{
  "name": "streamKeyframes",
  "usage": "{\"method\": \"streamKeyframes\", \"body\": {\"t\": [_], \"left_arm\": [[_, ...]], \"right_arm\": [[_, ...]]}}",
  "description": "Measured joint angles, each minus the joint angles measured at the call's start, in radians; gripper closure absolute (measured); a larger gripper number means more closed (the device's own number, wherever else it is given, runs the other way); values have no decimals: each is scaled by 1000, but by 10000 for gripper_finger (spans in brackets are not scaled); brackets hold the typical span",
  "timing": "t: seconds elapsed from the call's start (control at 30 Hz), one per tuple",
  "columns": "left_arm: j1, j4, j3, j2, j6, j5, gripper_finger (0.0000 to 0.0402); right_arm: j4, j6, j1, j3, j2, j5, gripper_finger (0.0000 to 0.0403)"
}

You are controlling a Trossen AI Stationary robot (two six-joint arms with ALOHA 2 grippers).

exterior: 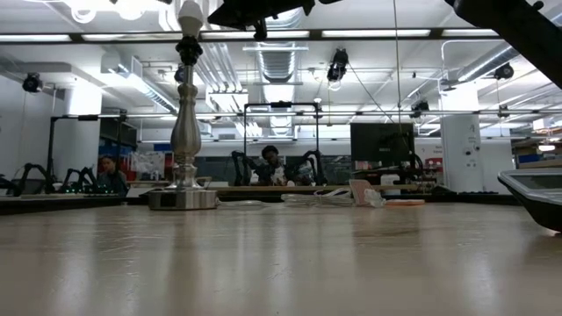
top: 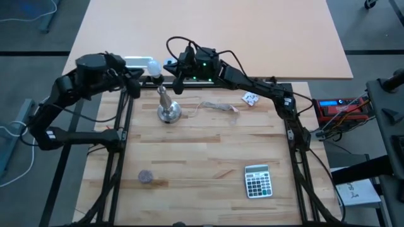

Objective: Screw lightbulb
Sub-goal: Insert the lightbulb into the lamp

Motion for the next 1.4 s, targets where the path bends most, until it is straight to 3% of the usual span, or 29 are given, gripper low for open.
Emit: {"method": "streamKeyframes", "body": {"t": [0.6,0.73,0.87,1.07,1.2,1.4], "left_arm": [[0,35,1,93,30,-32,381],[0,28,0,61,23,-35,381],[0,28,0,20,0,-35,381],[0,-13,0,-6,-30,-44,381],[0,-54,0,7,-27,-107,381],[0,-55,-1,53,16,-116,381]], "right_arm": [[-28,-104,42,0,-1,-121,403],[-49,-131,42,0,-16,-42,403],[-44,-102,24,0,-23,24,403],[-25,-7,-28,-2,-15,35,403],[-12,39,-45,-3,6,14,403],[16,76,-44,-3,20,-46,403]]}}
